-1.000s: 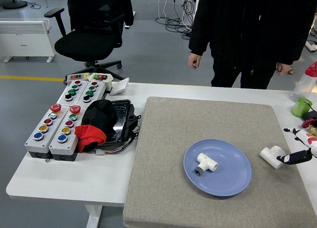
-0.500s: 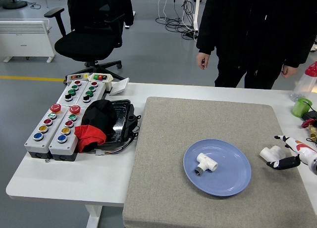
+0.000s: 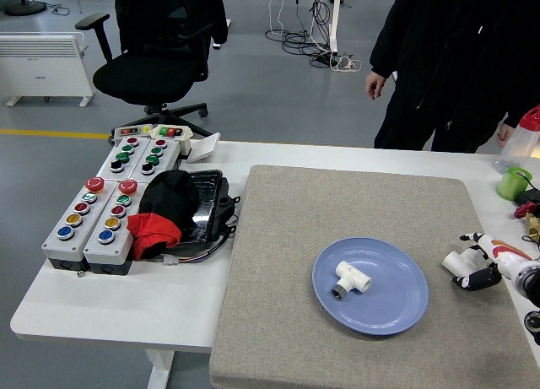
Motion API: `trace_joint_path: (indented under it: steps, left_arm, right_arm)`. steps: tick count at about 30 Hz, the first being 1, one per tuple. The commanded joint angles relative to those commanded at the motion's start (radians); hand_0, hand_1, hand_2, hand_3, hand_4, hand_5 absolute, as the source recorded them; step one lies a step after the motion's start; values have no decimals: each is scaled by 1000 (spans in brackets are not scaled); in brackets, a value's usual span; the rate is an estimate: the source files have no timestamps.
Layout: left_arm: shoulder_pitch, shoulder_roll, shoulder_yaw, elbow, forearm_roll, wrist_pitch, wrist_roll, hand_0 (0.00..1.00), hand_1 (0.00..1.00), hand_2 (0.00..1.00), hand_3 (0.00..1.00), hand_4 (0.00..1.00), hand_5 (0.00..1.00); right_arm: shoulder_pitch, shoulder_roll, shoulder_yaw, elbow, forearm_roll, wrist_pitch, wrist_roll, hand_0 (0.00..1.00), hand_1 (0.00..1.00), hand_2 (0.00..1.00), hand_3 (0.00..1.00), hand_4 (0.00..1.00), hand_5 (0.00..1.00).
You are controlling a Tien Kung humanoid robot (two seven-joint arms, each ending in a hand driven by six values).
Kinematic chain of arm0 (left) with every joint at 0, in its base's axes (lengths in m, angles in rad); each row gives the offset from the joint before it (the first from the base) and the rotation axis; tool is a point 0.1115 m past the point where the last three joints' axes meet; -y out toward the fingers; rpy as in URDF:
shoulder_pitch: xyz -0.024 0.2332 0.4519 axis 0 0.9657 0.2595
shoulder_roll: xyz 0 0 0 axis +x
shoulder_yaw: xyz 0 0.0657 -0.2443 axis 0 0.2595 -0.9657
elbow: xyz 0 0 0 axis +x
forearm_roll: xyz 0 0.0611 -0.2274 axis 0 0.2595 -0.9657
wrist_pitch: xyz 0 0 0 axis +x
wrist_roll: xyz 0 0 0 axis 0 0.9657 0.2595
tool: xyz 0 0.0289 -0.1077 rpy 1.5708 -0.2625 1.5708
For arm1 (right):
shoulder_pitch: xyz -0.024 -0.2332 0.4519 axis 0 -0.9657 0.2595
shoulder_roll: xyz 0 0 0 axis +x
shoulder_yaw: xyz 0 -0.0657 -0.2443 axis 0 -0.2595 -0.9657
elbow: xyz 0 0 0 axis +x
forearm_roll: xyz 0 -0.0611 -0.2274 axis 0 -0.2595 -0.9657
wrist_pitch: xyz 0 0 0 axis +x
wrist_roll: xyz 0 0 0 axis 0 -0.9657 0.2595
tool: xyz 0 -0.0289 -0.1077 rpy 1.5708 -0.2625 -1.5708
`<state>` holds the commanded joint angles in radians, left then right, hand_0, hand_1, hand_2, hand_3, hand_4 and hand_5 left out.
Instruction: Pick pipe place plate twice
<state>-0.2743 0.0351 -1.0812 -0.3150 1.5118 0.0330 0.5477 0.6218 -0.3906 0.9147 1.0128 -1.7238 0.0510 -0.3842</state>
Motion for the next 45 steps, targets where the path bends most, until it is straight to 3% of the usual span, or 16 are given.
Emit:
trace_joint_path:
  steps: [1, 6, 7, 12, 18, 21, 23, 24, 28, 30, 31, 36, 37, 42, 43, 45]
  left_arm:
    - [0, 0, 0, 0, 0, 0, 0, 651, 631, 631, 551, 391, 998]
    - [1, -1, -1, 0, 1, 0, 0, 651, 631, 631, 551, 391, 998]
    - [1, -1, -1, 0, 1, -1, 0, 650, 632, 631, 551, 391, 998]
    - [1, -1, -2, 1, 1, 0, -1, 650, 632, 631, 551, 391, 998]
    - [3, -2, 0, 2, -1, 0, -3, 651, 632, 631, 551, 390, 998]
    - [4, -2, 1, 2, -4, 0, -3, 651, 632, 631, 551, 389, 998]
    - [5, -2, 1, 1, -4, -1, -2, 651, 632, 631, 551, 389, 998]
    - [5, -2, 2, 1, -5, -1, -2, 651, 632, 631, 551, 388, 998]
    - [6, -2, 3, 1, -8, 1, -2, 651, 632, 631, 551, 388, 998]
    - [6, -2, 1, 1, -6, 1, -2, 651, 633, 631, 550, 388, 998]
    - [6, -2, 1, 1, -6, 1, -2, 651, 633, 631, 550, 388, 998]
    - [8, -3, 3, 0, -9, 0, -2, 651, 633, 631, 550, 388, 998]
    - [8, -3, 4, 0, -10, 0, -2, 652, 633, 632, 552, 387, 998]
    - [8, -3, 6, 0, -13, 0, -2, 652, 633, 632, 552, 387, 998]
    - [8, -3, 7, 0, -15, 0, -2, 652, 633, 633, 551, 387, 998]
    - [7, -3, 9, 0, -17, 0, -3, 652, 633, 633, 551, 387, 998]
  right_arm:
    - [-1, -1, -2, -1, 0, -7, 4, 454, 529, 621, 799, 561, 145]
    - [-7, -5, -14, 2, 5, -62, 26, 454, 529, 621, 799, 561, 145]
    - [-9, -7, -16, 3, 8, -75, 34, 357, 436, 541, 693, 423, 72]
    - [-24, -20, -3, 40, -2, -115, 54, 357, 436, 541, 693, 423, 72]
    - [-46, -60, 3, 205, 13, -127, 57, 354, 431, 534, 661, 405, 71]
    - [-57, -84, -16, 334, 27, -72, 31, 377, 449, 540, 655, 380, 40]
    - [-62, -90, -25, 376, 33, -50, 17, 377, 449, 540, 655, 380, 40]
    - [-69, -96, -34, 416, 37, -27, 3, 431, 486, 563, 672, 406, 65]
    - [-90, -112, -55, 504, 49, 19, -21, 431, 486, 563, 672, 406, 65]
    - [-97, -117, -65, 524, 52, 28, -25, 431, 486, 563, 672, 406, 65]
    - [-98, -118, -67, 527, 52, 29, -25, 487, 540, 579, 676, 418, 82]
    - [-116, -122, -91, 544, 48, 60, -18, 487, 540, 579, 676, 418, 82]
    - [-117, -122, -95, 544, 50, 58, -13, 754, 754, 732, 755, 495, 137]
    - [-108, -108, -127, 526, 37, 68, 1, 754, 754, 732, 755, 495, 137]
    - [-107, -105, -129, 523, 33, 72, 6, 898, 872, 911, 846, 659, 276]
    - [-101, -99, -132, 508, 34, 81, 25, 898, 872, 911, 846, 659, 276]
